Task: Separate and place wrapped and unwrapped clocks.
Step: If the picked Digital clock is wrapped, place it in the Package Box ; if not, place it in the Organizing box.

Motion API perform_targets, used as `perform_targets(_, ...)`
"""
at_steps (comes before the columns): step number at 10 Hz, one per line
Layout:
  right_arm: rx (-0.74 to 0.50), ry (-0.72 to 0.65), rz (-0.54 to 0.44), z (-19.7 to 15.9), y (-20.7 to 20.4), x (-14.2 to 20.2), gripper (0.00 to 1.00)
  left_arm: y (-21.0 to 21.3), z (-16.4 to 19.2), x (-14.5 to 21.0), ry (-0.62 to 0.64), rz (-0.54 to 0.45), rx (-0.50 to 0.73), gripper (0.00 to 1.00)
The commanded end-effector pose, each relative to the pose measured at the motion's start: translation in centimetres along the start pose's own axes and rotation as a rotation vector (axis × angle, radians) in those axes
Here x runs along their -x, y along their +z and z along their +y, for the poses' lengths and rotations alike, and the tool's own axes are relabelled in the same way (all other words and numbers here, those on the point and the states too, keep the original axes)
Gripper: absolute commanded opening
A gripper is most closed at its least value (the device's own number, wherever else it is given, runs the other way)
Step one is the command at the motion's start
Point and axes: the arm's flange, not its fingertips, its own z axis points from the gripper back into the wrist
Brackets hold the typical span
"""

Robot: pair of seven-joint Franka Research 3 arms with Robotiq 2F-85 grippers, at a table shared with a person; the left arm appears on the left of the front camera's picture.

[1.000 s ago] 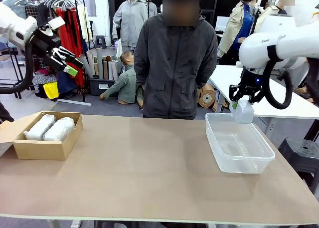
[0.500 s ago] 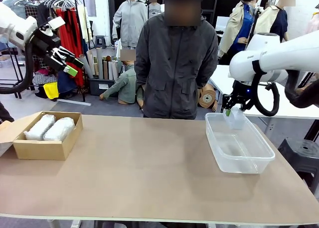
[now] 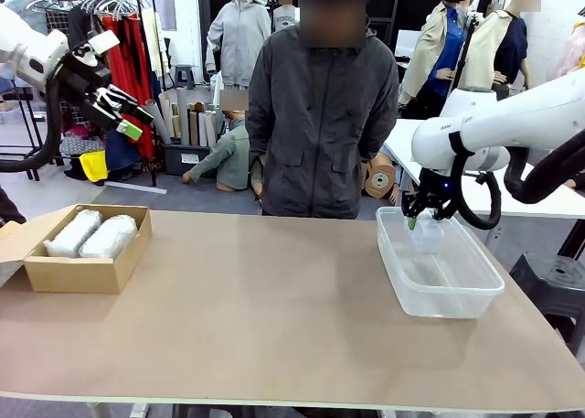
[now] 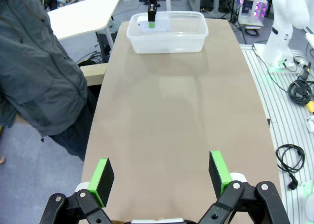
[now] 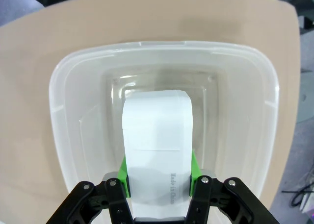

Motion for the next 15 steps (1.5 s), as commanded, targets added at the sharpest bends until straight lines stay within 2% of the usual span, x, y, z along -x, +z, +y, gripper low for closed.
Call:
perform_targets(1, 0.005, 0.015, 0.015, -0.1, -1.4, 0.4, 0.0, 0.0, -0.2, 0.0, -0.001, 0.008, -0.005, 1.0)
perform_targets(6, 0.004, -0.007, 0.068, -0.5, -4.4, 2.2, 0.0, 0.0, -0.2, 0.0, -0.001, 0.008, -0.005, 1.0)
perform_targets(9, 0.008, -0.014, 0.076, -0.6, -4.8, 2.5, 0.0, 0.0, -0.2, 0.0, -0.001, 0.008, -0.005, 1.0)
perform_targets(10, 0.011, -0.015, 0.089, -0.7, -4.8, 2.6, 0.17, 0.0, -0.2, 0.0, -0.001, 0.008, -0.005, 1.0)
perform_targets(14, 0.026, -0.008, 0.101, -0.9, -4.2, 2.6, 0.94, 0.0, -0.2, 0.0, -0.001, 0.008, -0.005, 1.0)
perform_targets(15, 0.028, -0.005, 0.105, -1.1, -3.6, 2.6, 1.0, 0.0, -0.2, 0.0, -0.001, 0.008, -0.005, 1.0)
